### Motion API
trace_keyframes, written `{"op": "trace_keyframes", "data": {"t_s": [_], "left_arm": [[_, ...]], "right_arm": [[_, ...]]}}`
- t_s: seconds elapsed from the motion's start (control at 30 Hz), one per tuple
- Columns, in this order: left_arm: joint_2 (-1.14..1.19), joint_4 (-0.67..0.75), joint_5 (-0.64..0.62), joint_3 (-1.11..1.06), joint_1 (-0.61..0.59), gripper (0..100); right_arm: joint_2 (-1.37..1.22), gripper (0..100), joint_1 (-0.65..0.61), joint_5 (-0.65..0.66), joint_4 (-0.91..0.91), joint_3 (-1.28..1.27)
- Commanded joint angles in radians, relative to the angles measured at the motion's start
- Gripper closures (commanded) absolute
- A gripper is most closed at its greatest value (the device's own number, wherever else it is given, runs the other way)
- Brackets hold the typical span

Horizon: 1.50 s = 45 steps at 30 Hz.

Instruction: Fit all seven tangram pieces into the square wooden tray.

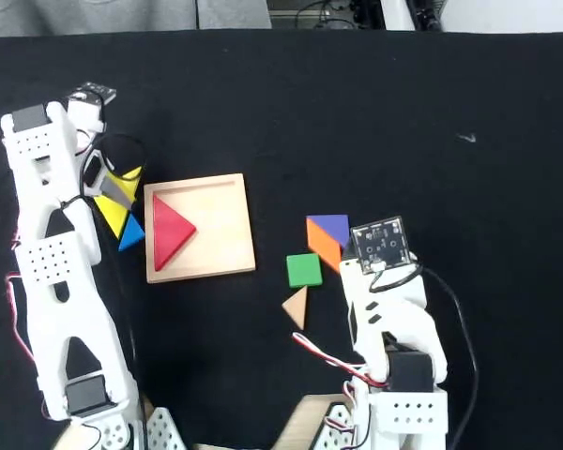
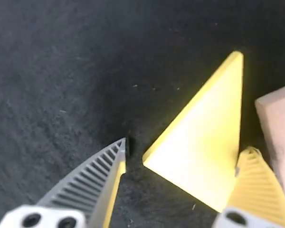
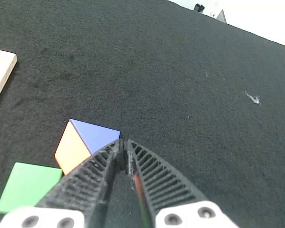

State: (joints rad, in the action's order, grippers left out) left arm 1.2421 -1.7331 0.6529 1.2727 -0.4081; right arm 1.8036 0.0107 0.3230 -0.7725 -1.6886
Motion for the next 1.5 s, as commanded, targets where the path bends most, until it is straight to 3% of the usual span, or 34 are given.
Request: {"op": "trace_keyframes", "data": {"t_s": [0.0,0.17,0.4,0.77,1.1,1.47], "left_arm": [[0.0,-0.026,-0.084,-0.012,-0.031,64],[0.002,-0.028,-0.095,-0.012,0.007,64],[-0.009,-0.028,-0.092,-0.061,0.015,80],[-0.141,-0.029,-0.147,-0.087,0.039,80],[-0.399,-0.026,-0.181,-0.444,0.176,80],[-0.48,-0.028,-0.307,-0.458,0.228,80]], "right_arm": [[0.084,98.4,-0.014,0.008,-0.002,0.004],[0.084,98.4,-0.014,0.008,-0.002,0.004],[0.084,98.4,-0.014,0.008,-0.002,0.004],[0.084,98.4,-0.014,0.008,-0.002,0.004],[0.084,98.4,-0.014,0.008,-0.002,0.004],[0.084,98.4,-0.014,0.008,-0.002,0.004]]}}
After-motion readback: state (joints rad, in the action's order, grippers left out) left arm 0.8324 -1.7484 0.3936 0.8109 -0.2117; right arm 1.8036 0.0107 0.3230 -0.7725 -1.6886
